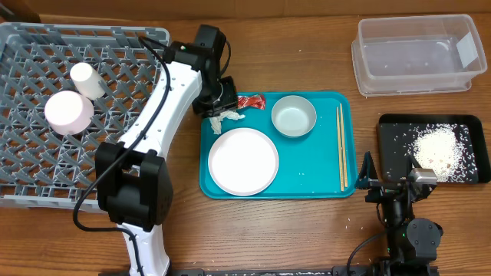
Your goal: Sort waste into correct bins and load items into the dishwasher
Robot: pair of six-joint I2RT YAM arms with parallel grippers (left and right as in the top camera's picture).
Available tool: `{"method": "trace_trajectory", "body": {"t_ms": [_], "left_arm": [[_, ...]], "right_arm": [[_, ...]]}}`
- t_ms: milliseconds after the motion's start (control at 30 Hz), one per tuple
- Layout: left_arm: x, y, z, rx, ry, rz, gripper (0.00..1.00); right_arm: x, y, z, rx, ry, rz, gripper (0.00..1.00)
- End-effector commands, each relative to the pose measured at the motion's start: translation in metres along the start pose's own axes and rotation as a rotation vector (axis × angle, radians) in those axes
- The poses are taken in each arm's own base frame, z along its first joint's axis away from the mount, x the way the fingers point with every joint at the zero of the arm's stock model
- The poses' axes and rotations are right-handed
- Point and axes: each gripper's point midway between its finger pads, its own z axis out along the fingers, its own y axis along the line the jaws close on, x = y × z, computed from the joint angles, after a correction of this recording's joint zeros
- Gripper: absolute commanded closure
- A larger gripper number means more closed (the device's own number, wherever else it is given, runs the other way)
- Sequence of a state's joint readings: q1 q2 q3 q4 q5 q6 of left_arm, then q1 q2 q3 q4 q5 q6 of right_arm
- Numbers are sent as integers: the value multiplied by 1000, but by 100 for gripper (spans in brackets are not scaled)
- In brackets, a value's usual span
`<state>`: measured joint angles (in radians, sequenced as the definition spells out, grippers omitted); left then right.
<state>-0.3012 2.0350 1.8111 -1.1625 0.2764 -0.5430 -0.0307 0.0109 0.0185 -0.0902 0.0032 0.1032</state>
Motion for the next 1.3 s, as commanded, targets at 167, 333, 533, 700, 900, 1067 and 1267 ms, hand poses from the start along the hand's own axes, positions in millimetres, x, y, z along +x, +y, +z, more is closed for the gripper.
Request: {"method": "trace_trajectory", "body": {"t_ms": [167, 333, 533, 700, 900, 1067, 1267], "left_arm": [[32, -100, 3, 290, 20, 374, 47], [41, -129, 21, 145, -126, 607, 46], [44, -155, 28, -5, -303, 754, 46], [50, -174, 40, 13, -338, 849, 47], [52, -161, 87, -23, -253, 847, 50], [66, -159, 111, 19, -167, 852, 51], [69, -148, 127, -14, -122, 860, 50]], "right_arm": [[2, 1, 0, -8, -1, -7, 0], [2, 1, 0, -8, -1, -7, 0], [2, 1, 0, -8, -1, -7, 0], [2, 1, 0, -8, -1, -7, 0], [2, 1, 0, -8, -1, -7, 0], [2, 1, 0, -8, -1, -7, 0], [2, 1, 0, -8, -1, -7, 0]]}}
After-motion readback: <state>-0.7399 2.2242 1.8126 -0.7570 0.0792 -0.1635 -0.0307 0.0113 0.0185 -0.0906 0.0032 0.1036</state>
